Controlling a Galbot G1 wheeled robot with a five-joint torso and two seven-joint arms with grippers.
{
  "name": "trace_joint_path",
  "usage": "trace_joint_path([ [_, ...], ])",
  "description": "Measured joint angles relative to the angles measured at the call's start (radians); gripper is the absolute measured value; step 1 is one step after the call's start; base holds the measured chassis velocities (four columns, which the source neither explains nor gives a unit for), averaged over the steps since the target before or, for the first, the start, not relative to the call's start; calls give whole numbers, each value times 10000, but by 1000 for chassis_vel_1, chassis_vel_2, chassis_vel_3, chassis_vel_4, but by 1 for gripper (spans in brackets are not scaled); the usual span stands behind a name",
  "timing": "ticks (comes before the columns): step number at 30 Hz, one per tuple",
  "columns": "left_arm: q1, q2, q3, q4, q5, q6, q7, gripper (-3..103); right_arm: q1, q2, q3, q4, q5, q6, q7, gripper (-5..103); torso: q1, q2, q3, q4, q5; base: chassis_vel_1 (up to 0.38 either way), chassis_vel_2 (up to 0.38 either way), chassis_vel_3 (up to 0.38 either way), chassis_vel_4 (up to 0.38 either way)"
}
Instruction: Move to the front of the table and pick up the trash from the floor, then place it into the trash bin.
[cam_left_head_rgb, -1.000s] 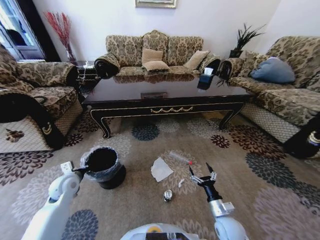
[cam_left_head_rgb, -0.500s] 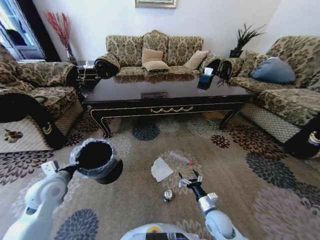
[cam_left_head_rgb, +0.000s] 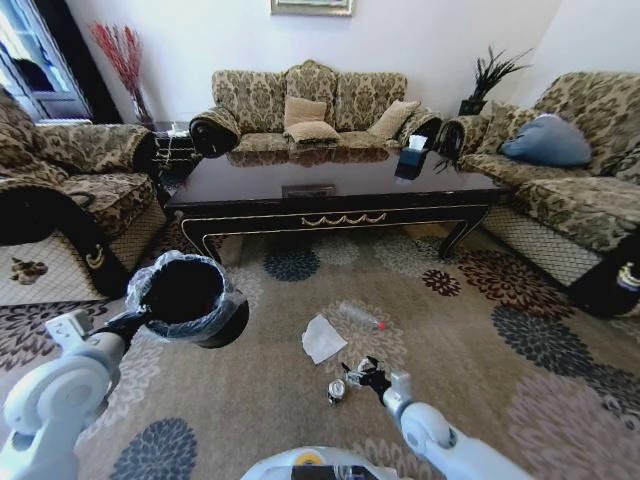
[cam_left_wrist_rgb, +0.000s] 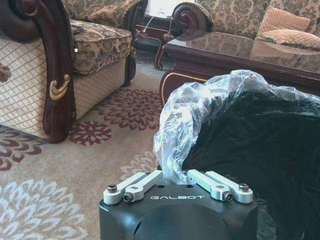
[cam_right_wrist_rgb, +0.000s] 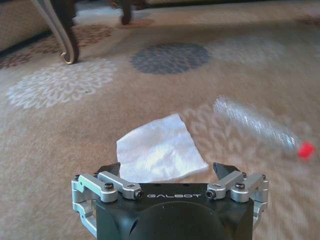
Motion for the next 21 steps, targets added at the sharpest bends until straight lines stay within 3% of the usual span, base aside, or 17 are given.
trace_joint_path([
  [5,104,-112,-70,-172,12,0,56,3,1359,-361,-1258,-806,-308,133,-377,100,0,0,0,2,-1,0,0,0,0],
  [6,121,-146,-99,-273,7,0,62,3,1806,-356,-1853,-1181,-230,117,-417,100,0,0,0,-3,1,0,0,0,0],
  [10,144,-182,-128,-349,8,-6,54,3,2189,-165,-2531,-1573,202,-45,-240,100,0,0,0,-4,3,0,0,0,0],
  [13,198,-260,-141,-388,-21,-6,21,3,2532,318,-3440,-1784,1352,-771,1108,100,0,0,0,-2,3,0,0,0,0],
  [14,198,-260,-141,-388,-21,-6,21,3,2532,318,-3440,-1784,1352,-771,1108,100,0,0,0,-2,3,0,0,0,0],
  [16,224,-299,-164,-391,-26,-6,17,3,2640,516,-3698,-1703,1903,-1229,1882,100,0,0,0,-2,3,0,0,0,0],
  [18,289,-354,-222,-390,-23,-6,12,3,2890,769,-3959,-1394,2778,-2011,2992,100,0,0,0,0,2,0,0,0,0],
  [21,327,-371,-253,-387,-20,-6,11,3,3048,866,-4045,-1214,3288,-2483,3582,100,0,0,0,1,1,0,0,0,0],
])
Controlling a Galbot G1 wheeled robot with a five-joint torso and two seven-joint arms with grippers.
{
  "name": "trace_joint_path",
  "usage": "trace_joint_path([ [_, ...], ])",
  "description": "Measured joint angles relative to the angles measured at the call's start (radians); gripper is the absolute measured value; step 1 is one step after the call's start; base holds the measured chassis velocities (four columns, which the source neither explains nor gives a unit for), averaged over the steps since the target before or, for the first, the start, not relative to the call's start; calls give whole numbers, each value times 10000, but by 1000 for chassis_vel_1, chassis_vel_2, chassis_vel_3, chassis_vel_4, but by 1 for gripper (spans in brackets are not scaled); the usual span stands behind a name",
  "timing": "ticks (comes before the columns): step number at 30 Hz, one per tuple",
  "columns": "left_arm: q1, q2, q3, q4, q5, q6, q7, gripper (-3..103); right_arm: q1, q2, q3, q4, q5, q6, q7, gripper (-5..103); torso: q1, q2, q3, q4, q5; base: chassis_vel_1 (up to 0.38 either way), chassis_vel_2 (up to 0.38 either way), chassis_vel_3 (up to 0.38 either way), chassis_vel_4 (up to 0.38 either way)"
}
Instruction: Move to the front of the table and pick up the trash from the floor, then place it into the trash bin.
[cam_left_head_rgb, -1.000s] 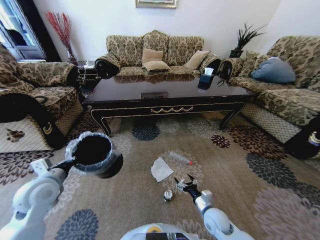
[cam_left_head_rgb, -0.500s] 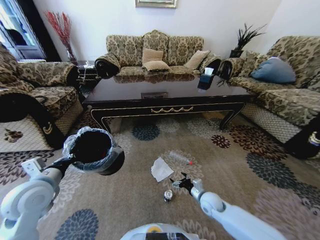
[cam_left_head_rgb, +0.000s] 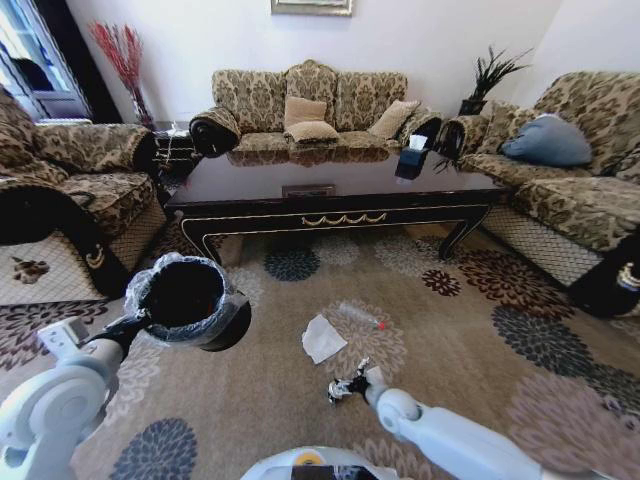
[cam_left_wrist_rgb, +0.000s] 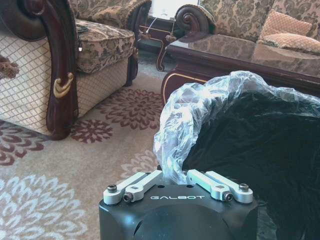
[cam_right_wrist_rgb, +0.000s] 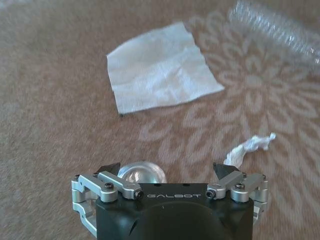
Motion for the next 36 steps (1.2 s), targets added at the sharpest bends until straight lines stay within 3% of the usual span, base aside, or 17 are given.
trace_joint_path([
  [3,28,-3,-56,41,5,0,0,3,211,129,-40,273,926,-486,812,100,0,0,0,0,0,0,0,0,0],
  [12,86,50,6,71,123,-1,1,3,-83,659,304,-191,1870,-531,1207,100,0,0,0,-3,1,0,0,0,0],
  [36,45,64,209,129,337,1,-18,3,-338,1229,686,-1287,1750,-351,1338,100,0,0,0,-3,1,0,0,0,0],
])
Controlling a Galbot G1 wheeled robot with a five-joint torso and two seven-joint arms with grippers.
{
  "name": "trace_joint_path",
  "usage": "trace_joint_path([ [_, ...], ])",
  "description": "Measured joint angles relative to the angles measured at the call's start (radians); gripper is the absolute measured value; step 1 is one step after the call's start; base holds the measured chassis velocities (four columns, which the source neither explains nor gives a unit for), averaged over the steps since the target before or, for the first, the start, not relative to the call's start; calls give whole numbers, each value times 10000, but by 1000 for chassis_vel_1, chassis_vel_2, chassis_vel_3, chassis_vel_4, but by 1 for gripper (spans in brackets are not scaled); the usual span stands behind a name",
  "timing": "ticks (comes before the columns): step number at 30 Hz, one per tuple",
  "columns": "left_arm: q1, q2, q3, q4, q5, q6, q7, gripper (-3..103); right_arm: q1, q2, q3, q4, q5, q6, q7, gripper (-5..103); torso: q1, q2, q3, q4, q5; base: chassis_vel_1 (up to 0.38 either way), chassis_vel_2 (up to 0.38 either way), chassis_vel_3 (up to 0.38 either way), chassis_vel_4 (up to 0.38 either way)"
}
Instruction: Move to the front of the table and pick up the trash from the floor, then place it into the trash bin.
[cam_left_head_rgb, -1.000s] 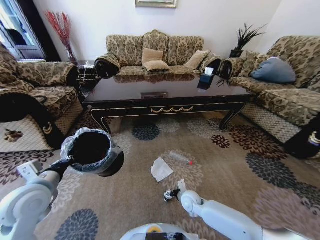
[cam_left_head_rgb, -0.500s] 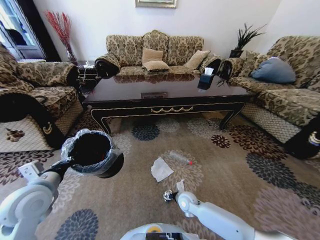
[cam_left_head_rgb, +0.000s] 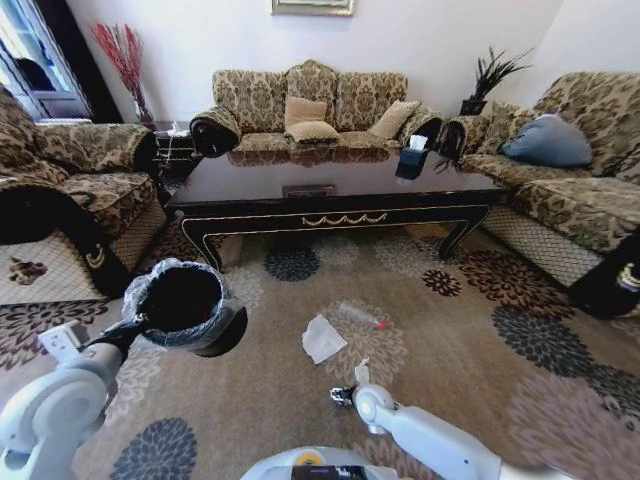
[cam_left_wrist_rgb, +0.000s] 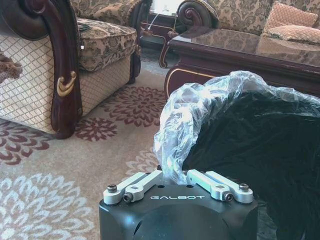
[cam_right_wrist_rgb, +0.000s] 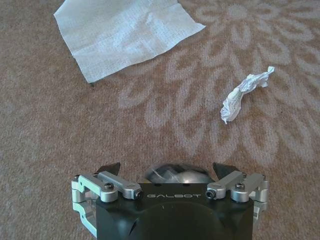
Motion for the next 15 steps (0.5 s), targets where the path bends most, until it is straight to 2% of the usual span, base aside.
trace_joint_path([
  [15,-41,-35,150,55,126,0,6,3,-189,-15,201,34,-89,0,92,100,0,0,0,1,0,0,0,0,0],
])
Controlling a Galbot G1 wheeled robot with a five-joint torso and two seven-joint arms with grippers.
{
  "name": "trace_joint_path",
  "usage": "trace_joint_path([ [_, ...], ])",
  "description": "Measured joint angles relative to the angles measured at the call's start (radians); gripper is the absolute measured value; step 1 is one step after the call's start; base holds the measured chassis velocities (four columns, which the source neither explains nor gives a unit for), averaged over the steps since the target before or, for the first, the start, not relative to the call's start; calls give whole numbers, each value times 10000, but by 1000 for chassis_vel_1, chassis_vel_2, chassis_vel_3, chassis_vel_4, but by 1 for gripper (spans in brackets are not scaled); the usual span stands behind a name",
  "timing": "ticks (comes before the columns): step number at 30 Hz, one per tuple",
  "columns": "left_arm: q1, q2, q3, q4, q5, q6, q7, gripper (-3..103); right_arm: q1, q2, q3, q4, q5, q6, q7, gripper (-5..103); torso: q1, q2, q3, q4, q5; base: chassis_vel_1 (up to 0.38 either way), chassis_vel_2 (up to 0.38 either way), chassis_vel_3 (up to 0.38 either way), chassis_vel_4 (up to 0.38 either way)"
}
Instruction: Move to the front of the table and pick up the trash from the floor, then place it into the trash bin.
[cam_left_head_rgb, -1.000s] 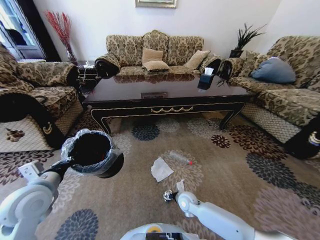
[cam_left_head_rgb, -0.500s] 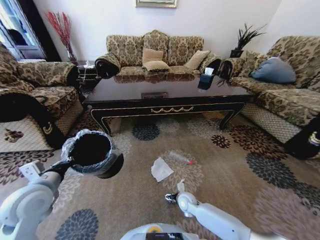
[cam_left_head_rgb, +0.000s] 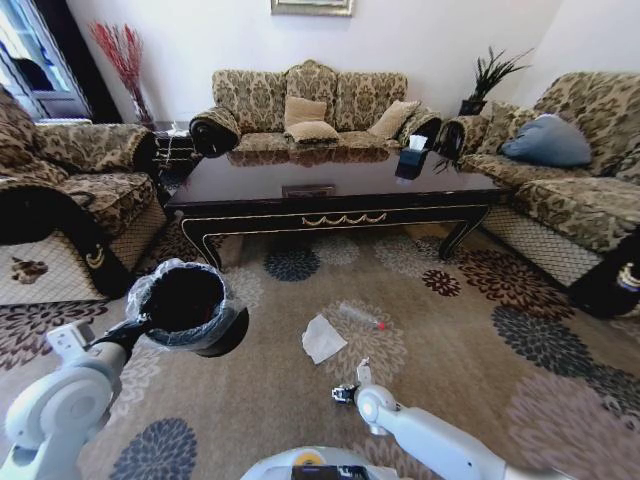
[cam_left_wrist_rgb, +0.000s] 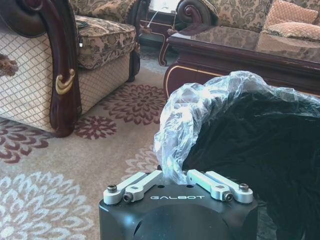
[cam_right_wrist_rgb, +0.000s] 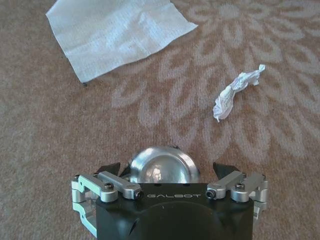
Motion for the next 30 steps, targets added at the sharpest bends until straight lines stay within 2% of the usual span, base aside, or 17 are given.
trace_joint_path([
  [9,-2,16,9,6,32,0,2,3,-26,135,-25,-293,-102,-30,91,100,0,0,0,0,0,0,0,0,0],
  [11,2,21,-3,8,35,0,3,3,-7,130,-25,-298,-93,-31,91,103,0,0,0,0,0,0,0,0,0],
  [13,2,23,-8,10,38,0,3,3,2,123,-25,-293,-87,-30,92,100,0,0,0,1,0,0,0,0,0],
  [15,-3,31,-14,11,39,0,4,3,6,106,-40,-252,-86,-27,99,90,0,0,0,0,-1,0,0,0,0],
  [16,-3,31,-14,11,39,0,4,3,6,106,-40,-252,-86,-27,99,90,0,0,0,0,-1,0,0,0,0],
  [19,-19,35,-13,30,53,0,4,3,-55,68,-43,-116,-84,-14,140,74,0,0,0,0,-1,0,0,0,0],
  [20,-20,34,-6,40,76,0,4,3,-90,44,-42,-64,-86,-8,153,74,0,0,-1,1,-1,0,0,0,0],
  [24,-20,16,31,49,118,0,10,3,-188,-7,-24,44,-102,1,176,62,0,1,-1,1,-2,0,0,0,0],
  [29,-21,-10,101,53,194,0,16,3,-299,-21,51,80,-201,3,180,61,0,1,-1,2,1,0,0,0,0],
  [30,-20,-14,114,53,216,0,16,3,-320,-26,76,78,-225,3,181,65,0,0,-1,2,1,0,0,0,0],
])
